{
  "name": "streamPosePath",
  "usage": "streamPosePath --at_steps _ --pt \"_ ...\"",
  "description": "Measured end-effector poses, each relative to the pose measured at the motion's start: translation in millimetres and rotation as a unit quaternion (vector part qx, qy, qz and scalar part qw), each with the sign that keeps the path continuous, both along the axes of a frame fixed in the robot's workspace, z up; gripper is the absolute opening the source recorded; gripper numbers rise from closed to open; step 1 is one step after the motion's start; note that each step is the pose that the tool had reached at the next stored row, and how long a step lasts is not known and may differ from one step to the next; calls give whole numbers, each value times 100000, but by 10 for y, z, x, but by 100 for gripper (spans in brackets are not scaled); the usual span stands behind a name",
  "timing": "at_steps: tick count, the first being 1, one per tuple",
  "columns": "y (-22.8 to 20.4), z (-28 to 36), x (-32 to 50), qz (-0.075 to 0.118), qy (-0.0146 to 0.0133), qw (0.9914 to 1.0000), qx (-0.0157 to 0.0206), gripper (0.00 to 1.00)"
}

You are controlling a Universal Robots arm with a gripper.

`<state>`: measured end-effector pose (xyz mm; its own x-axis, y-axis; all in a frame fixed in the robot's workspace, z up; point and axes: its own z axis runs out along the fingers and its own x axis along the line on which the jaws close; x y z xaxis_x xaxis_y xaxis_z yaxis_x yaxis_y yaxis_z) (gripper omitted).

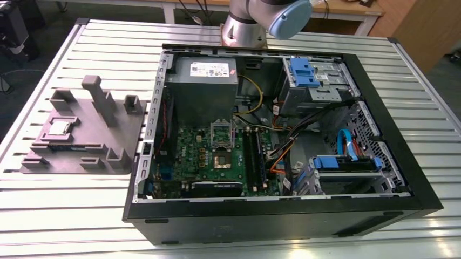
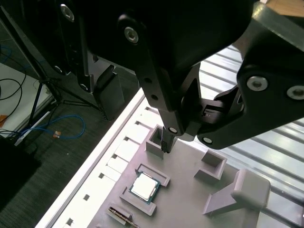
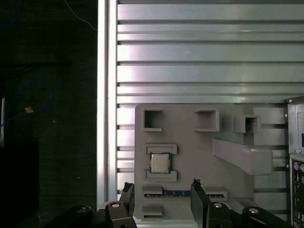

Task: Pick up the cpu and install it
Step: 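Pick up the cpu and move it towards the insertion slot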

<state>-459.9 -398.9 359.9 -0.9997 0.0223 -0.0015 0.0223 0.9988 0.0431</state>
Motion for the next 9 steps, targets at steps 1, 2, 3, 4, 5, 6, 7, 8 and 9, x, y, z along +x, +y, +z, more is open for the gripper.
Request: streamPosePath --at_steps 1,2,3,4,5,6,7,8,9 --pt "0 -6 0 1 -3 100000 1 59" --pt "0 -11 0 1 2 100000 -2 59" --pt "0 -15 0 0 6 100000 -4 59" --pt "0 -20 0 -1 5 100000 -3 59" --pt "0 -25 0 0 2 100000 -2 59" --pt "0 -30 0 0 2 100000 -3 59" --pt "0 -37 0 0 -1 100000 -2 59" --pt "0 -42 0 0 5 100000 -3 59" --pt "0 -48 0 -1 4 100000 -3 59"
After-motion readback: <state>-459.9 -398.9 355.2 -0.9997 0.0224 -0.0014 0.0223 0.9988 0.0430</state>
